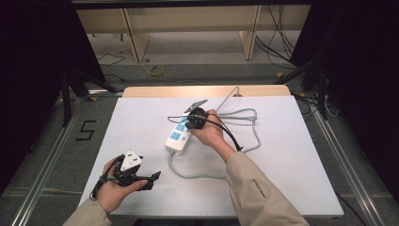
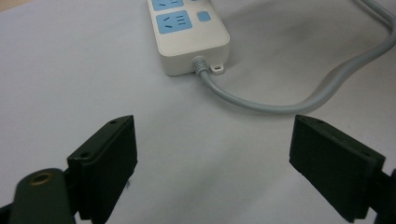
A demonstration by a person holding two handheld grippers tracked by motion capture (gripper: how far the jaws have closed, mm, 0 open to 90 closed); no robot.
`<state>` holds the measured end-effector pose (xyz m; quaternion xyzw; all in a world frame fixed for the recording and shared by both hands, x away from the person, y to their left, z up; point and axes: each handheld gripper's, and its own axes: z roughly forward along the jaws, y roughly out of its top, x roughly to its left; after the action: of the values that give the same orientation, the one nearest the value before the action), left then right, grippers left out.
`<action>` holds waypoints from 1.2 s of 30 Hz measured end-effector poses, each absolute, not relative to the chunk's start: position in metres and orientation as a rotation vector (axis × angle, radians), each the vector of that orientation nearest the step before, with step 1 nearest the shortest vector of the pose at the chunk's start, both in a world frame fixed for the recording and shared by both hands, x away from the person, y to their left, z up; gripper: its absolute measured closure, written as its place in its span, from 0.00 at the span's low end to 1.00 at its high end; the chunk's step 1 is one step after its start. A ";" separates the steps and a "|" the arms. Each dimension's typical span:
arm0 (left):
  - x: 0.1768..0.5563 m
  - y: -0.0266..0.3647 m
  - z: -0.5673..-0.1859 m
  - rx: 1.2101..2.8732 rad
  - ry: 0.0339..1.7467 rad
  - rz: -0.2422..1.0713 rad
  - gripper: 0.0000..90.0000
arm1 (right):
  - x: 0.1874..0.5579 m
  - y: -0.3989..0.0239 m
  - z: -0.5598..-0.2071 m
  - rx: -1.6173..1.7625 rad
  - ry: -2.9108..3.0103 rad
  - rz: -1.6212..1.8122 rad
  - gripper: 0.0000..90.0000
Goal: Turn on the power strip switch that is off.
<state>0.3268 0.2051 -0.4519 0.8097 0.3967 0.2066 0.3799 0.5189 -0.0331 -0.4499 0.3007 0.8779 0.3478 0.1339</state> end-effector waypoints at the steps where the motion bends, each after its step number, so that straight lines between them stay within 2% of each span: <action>1: 0.327 0.205 -0.452 2.068 1.013 0.527 0.16 | 0.519 -0.033 -0.450 0.872 2.545 1.008 1.00; 36: 0.327 0.204 -0.452 2.069 1.005 0.528 0.17 | 0.524 -0.026 -0.454 0.901 2.580 0.904 1.00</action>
<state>0.3266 0.2041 -0.4520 0.8106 0.3937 0.2068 0.3811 0.5240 -0.0259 -0.4540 0.3103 0.8886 0.3113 0.1312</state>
